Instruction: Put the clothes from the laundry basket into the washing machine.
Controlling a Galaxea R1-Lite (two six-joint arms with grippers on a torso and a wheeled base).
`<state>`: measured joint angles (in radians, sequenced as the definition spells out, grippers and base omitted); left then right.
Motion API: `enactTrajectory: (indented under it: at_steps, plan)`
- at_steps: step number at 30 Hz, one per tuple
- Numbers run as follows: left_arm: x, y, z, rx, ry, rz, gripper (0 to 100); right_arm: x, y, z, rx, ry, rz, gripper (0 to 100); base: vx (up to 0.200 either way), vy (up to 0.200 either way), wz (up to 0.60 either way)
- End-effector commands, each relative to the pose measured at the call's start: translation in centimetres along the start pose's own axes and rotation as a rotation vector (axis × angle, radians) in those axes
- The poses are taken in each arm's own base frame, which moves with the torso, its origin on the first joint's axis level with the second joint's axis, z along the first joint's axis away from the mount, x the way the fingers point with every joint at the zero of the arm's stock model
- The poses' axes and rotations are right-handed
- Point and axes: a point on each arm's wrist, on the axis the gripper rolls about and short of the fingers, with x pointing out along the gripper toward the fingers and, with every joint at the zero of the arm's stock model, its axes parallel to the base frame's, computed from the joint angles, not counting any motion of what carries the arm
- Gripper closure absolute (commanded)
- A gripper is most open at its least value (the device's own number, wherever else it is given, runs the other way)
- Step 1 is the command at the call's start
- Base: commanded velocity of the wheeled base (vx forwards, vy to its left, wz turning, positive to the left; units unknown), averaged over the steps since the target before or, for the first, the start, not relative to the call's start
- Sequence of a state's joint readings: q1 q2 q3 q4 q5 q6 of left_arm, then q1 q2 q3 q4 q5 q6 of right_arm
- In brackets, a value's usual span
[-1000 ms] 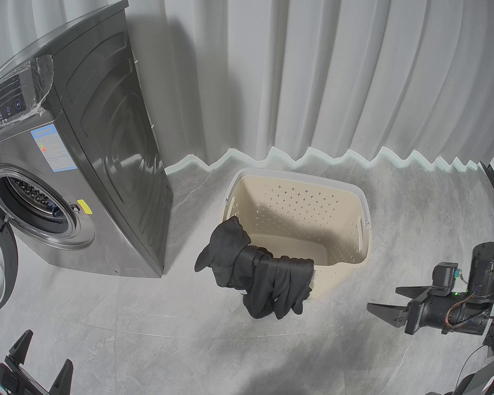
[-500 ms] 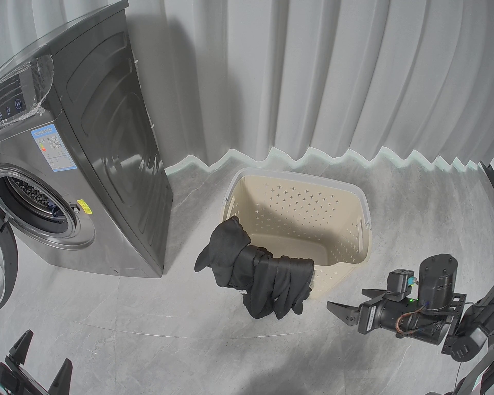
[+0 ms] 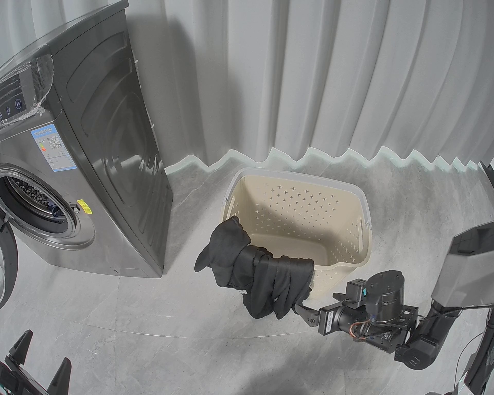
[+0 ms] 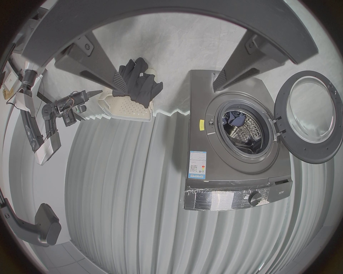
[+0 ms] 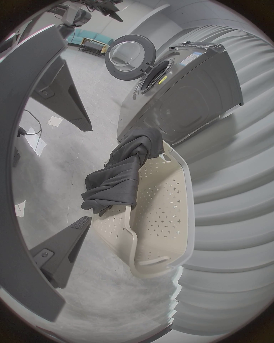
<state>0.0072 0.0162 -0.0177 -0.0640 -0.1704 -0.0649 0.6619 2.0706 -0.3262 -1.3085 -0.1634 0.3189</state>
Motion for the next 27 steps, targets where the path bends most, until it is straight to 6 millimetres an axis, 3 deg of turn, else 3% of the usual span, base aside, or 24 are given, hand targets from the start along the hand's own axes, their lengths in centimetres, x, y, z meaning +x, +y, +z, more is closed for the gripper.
enactTrajectory:
  at_steps: [1,14,27]
  plan:
    - [0.0,0.0,-0.5,-0.001,0.003,0.001,0,2.8,0.1,-1.3,-0.006,0.028,-0.014,0,0.000,0.000,0.00]
    - [0.0,0.0,-0.5,-0.006,0.003,0.001,0,9.1,0.0,-1.2,0.014,-0.046,-0.069,0,0.000,0.000,0.00]
    - [0.0,0.0,-0.5,-0.004,0.001,0.002,0,12.6,-0.4,-1.4,0.030,-0.096,-0.084,0,0.000,0.000,0.00]
